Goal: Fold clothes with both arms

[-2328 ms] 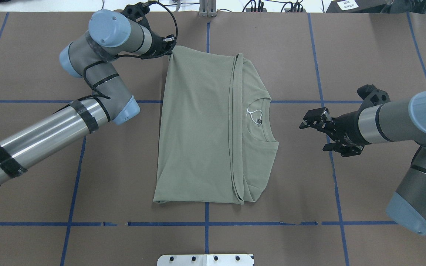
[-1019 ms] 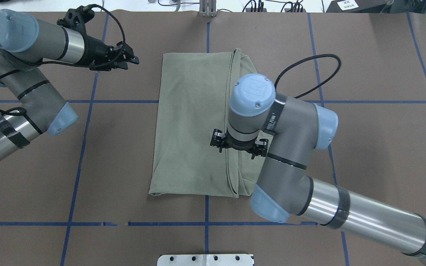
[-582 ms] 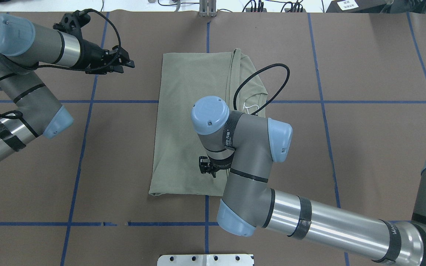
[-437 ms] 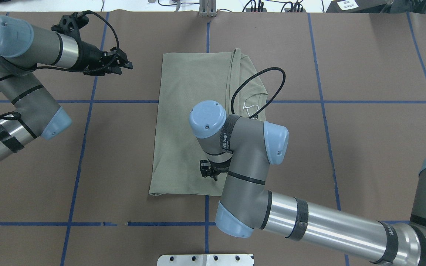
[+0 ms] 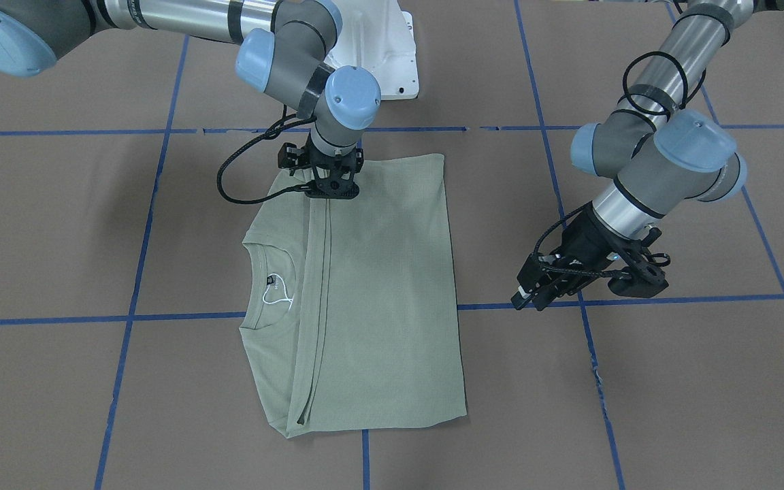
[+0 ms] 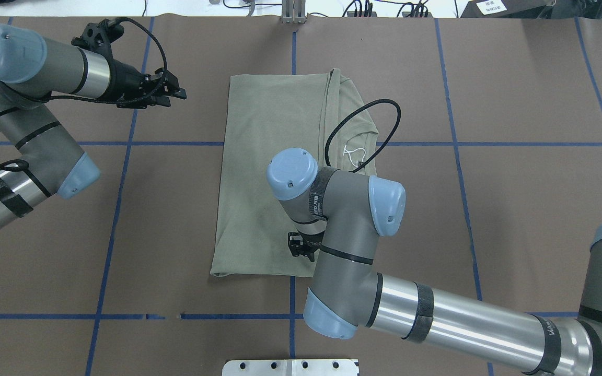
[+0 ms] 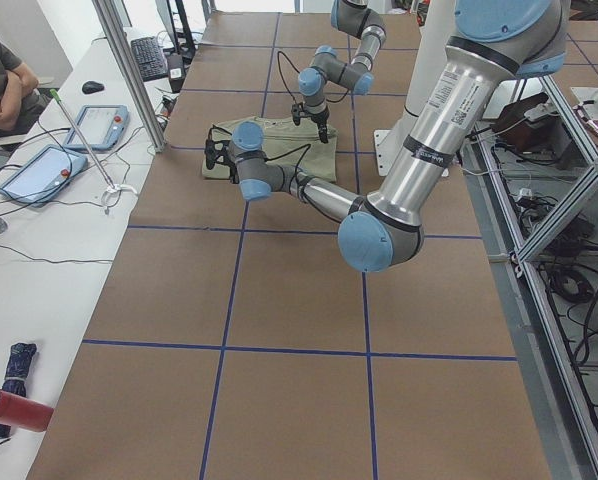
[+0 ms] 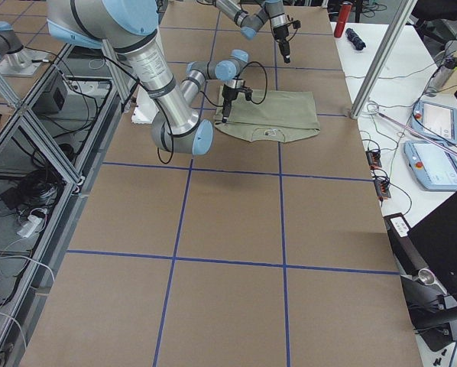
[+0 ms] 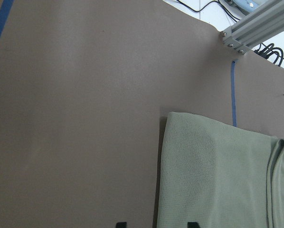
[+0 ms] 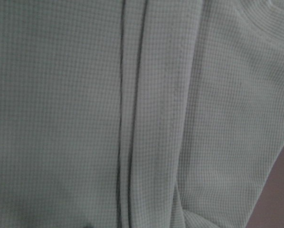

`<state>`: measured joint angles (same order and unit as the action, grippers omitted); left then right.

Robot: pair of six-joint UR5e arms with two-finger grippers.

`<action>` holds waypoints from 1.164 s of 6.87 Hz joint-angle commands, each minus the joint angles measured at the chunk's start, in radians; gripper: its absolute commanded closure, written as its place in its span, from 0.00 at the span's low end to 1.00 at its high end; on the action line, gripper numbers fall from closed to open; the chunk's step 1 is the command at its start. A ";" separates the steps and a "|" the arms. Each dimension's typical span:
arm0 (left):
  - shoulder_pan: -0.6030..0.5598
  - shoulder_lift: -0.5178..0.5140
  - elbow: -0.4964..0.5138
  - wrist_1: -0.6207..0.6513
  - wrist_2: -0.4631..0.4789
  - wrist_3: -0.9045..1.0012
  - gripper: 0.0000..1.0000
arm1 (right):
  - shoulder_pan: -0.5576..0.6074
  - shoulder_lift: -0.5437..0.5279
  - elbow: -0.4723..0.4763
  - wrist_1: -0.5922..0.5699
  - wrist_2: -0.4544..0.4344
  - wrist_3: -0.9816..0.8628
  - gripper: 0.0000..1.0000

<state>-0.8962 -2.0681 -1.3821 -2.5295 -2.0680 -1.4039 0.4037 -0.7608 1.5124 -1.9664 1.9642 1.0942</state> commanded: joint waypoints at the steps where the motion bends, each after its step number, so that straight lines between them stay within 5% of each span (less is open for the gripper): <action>1: 0.000 0.002 0.001 0.000 0.000 -0.001 0.47 | 0.006 -0.008 0.009 -0.052 -0.008 -0.025 0.00; 2: -0.001 0.002 0.000 0.000 0.000 -0.001 0.47 | 0.012 -0.033 0.031 -0.078 -0.016 -0.058 0.00; 5: -0.001 0.002 0.000 0.000 0.002 -0.001 0.47 | 0.090 -0.315 0.302 -0.083 -0.018 -0.199 0.00; 8: -0.003 0.002 -0.008 -0.002 0.000 -0.001 0.47 | 0.127 -0.202 0.284 -0.074 -0.025 -0.205 0.00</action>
<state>-0.8979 -2.0663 -1.3864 -2.5309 -2.0676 -1.4051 0.5152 -1.0198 1.8055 -2.0473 1.9409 0.8844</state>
